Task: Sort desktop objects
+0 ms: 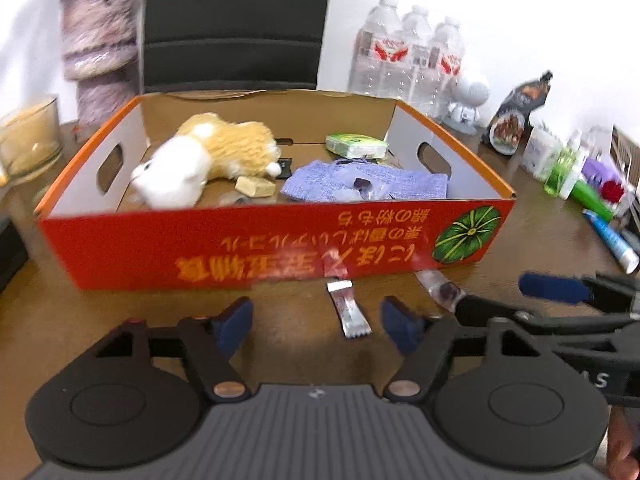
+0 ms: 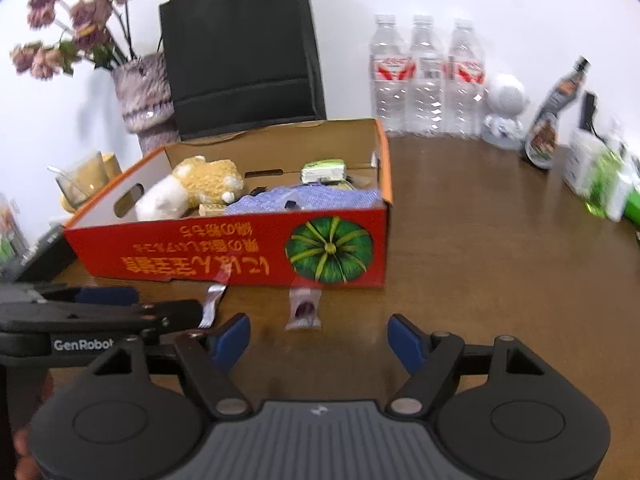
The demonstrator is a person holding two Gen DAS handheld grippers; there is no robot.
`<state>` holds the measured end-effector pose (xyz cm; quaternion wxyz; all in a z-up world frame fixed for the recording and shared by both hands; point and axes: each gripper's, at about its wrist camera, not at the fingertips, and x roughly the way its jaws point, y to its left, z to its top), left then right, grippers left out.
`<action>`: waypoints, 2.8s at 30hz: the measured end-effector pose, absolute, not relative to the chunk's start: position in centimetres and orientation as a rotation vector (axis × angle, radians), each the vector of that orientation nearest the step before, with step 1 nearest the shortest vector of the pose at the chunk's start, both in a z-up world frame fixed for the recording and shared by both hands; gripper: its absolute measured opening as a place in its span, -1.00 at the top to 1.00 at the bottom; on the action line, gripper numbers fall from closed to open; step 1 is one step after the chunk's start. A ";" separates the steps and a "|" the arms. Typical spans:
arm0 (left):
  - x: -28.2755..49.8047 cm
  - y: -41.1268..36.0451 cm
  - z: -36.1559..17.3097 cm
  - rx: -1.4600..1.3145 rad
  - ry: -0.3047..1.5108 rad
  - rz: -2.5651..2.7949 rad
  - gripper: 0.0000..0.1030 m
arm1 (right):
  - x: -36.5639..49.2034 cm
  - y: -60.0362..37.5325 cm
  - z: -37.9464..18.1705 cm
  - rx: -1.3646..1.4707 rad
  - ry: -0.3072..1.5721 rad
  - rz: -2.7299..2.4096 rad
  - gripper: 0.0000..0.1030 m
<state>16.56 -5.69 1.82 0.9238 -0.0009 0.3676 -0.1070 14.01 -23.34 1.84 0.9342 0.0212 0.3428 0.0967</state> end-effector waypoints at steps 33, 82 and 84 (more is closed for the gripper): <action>15.7 -1.6 11.8 -0.100 0.654 -0.229 0.81 | 12.0 -21.7 11.0 0.034 0.559 0.323 0.78; 2.5 1.3 5.6 -0.037 0.668 -0.008 -1.00 | 3.1 -20.7 6.6 0.135 0.724 0.190 -0.96; 1.3 1.3 3.3 -0.021 0.676 0.010 -1.00 | 1.9 -20.4 5.0 0.105 0.700 0.173 -0.95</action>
